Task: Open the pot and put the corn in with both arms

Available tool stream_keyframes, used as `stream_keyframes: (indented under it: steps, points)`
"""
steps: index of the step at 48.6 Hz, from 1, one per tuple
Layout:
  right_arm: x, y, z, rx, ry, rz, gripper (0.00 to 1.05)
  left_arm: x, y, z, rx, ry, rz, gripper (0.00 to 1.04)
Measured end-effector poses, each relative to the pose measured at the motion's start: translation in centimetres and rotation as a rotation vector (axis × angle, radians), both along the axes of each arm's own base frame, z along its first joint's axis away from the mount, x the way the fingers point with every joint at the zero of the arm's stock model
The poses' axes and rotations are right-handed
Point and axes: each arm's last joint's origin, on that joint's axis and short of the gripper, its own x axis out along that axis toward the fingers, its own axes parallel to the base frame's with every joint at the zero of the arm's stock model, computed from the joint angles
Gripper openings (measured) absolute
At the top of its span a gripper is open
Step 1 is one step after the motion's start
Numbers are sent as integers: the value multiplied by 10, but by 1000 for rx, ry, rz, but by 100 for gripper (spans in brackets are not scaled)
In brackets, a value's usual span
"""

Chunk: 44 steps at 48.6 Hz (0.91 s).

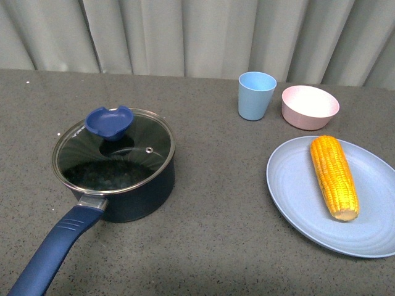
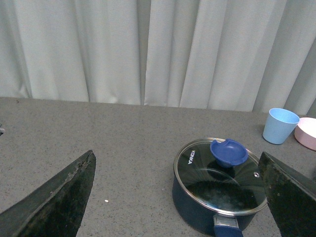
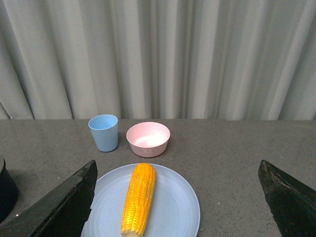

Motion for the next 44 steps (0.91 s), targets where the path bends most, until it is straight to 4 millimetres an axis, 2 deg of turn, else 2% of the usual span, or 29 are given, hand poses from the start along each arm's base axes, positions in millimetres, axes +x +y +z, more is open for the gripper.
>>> stream_keyframes:
  steps: [44]
  points:
    - [0,0,0,0,0,0,95,0,0,0,0,0,0,98]
